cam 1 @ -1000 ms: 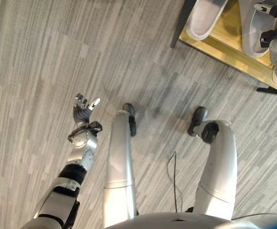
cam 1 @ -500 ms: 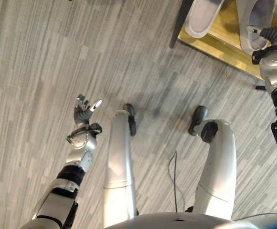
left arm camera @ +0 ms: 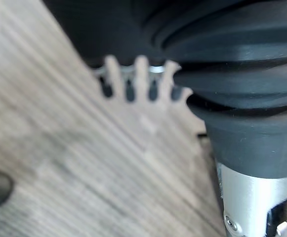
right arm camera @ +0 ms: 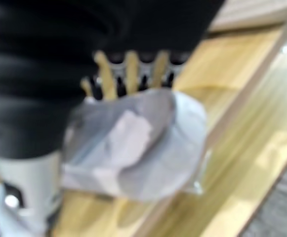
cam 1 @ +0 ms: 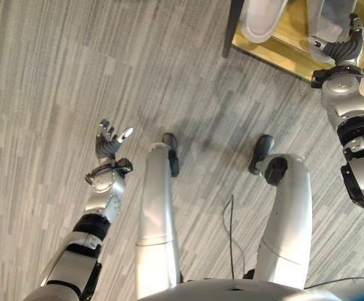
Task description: Arrange the slippers neatly on the shoe rack.
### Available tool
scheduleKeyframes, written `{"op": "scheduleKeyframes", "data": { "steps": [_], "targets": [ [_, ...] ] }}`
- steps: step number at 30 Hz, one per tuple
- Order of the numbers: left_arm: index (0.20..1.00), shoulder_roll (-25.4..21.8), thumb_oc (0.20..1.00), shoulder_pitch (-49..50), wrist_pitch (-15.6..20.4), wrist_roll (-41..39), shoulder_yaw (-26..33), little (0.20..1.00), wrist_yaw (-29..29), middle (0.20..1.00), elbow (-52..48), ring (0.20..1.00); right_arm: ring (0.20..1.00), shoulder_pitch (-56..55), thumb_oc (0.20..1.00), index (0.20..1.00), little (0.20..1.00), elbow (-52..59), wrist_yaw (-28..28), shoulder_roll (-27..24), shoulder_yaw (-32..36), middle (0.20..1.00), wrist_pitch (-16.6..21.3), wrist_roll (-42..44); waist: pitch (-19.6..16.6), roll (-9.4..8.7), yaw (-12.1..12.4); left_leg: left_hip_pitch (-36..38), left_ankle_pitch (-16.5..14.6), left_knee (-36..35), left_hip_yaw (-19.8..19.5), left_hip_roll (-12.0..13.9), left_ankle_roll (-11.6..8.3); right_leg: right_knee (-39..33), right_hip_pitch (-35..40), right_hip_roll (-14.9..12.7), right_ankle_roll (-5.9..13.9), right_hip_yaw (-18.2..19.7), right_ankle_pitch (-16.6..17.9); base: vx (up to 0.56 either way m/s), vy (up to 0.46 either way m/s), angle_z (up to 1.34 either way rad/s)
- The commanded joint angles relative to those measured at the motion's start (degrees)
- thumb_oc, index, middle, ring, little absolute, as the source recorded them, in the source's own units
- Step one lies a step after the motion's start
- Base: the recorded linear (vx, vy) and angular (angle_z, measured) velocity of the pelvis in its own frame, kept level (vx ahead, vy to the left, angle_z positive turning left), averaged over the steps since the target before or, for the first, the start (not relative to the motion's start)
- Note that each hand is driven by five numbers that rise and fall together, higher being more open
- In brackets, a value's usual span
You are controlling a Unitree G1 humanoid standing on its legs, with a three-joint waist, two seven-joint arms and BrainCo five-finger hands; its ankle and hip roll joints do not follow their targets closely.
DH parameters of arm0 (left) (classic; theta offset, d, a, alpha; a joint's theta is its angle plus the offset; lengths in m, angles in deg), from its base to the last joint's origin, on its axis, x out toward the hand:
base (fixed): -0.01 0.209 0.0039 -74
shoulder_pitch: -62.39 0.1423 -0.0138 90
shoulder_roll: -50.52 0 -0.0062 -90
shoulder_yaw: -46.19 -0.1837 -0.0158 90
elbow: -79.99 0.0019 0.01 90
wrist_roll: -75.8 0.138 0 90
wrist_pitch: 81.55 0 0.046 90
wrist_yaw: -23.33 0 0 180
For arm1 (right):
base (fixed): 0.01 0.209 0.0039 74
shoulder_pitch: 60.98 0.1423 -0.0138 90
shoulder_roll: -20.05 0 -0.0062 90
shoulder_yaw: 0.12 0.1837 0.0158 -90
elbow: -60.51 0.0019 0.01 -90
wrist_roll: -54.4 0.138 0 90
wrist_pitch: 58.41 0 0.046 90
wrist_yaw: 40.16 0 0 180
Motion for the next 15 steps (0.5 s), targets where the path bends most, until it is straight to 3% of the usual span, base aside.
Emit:
{"op": "scheduleKeyframes", "data": {
  "steps": [1, 15],
  "targets": [
    [1.000, -0.13, 1.000, -0.33, 1.44, 1.76, 3.26, 1.000, -0.93, 1.000, 0.78, 1.000, 1.000, 2.29, 1.000, 1.000, 1.000, 0.83, 0.71, -0.36, 0.61, 1.000, 3.14, -0.02, 0.69, 1.13, -0.59, 1.53, 4.28, -7.63, -2.62, -0.31, 1.21, -2.70, 4.52, -0.51, 2.44, 0.82, -1.67, 0.00, 0.000, 0.00],
    [1.000, 0.36, 1.000, -0.61, 0.90, 4.33, 3.42, 1.000, -1.32, 1.000, 0.94, 1.000, 1.000, -3.13, 1.000, 1.000, 1.000, 8.44, 0.73, 1.08, 2.82, 1.000, 3.43, -3.67, 0.65, 0.13, -1.19, 1.53, 4.16, -6.95, -2.73, -0.59, 1.15, -1.54, 4.52, -0.68, 2.54, 1.51, -2.09, 0.00, 0.000, 0.00]
  ]
}}
